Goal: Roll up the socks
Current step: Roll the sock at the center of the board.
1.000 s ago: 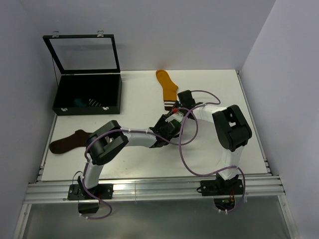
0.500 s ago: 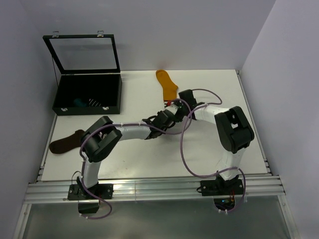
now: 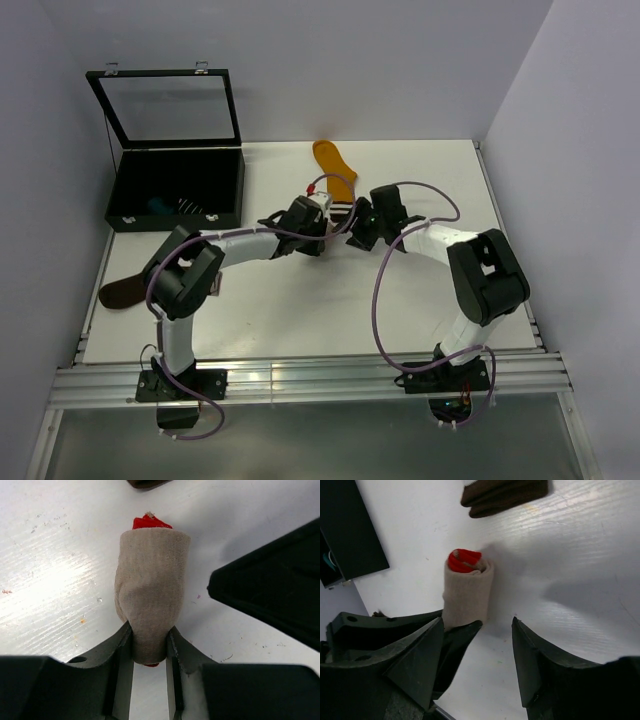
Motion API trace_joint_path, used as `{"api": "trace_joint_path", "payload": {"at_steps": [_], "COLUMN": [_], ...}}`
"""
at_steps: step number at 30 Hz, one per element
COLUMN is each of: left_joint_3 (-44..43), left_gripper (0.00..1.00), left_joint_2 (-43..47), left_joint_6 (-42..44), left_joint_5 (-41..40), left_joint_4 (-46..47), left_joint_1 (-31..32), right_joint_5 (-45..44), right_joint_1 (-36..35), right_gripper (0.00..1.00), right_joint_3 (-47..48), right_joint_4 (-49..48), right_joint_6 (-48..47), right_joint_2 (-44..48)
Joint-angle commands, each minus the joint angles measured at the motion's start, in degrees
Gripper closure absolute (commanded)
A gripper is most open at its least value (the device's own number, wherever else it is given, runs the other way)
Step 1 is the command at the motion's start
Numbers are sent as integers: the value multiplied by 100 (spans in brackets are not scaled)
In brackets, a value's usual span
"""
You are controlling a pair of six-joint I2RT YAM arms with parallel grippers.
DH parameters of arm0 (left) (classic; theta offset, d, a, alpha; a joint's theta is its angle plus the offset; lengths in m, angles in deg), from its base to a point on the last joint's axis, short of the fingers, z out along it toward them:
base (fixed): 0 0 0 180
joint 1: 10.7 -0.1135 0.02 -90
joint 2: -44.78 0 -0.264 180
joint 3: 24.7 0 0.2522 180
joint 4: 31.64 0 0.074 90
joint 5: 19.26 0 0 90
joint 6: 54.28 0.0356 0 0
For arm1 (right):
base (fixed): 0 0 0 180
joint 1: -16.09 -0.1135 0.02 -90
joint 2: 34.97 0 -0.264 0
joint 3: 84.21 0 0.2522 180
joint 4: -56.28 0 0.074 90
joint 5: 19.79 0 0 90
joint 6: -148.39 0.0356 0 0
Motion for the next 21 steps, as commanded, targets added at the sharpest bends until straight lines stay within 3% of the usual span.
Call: {"api": "trace_joint_path", "payload": {"at_steps": [1,21], "left_joint_3": [322,446], "left_gripper": [98,99], "left_joint_2": [100,162], "left_joint_6": [-288,-464], "left_joint_5": [521,986], "left_joint_4": [-671,-530], "left_joint_1": [-134,-266], "right_joint_5": [-96,-35], "right_joint_1": [-21,-320], "right_gripper": [36,30], "right_joint_3": [-188,-144], "right_joint_4": [-475,-1390], "right_joint_6": [155,682], "right_joint_2": [154,-566]}}
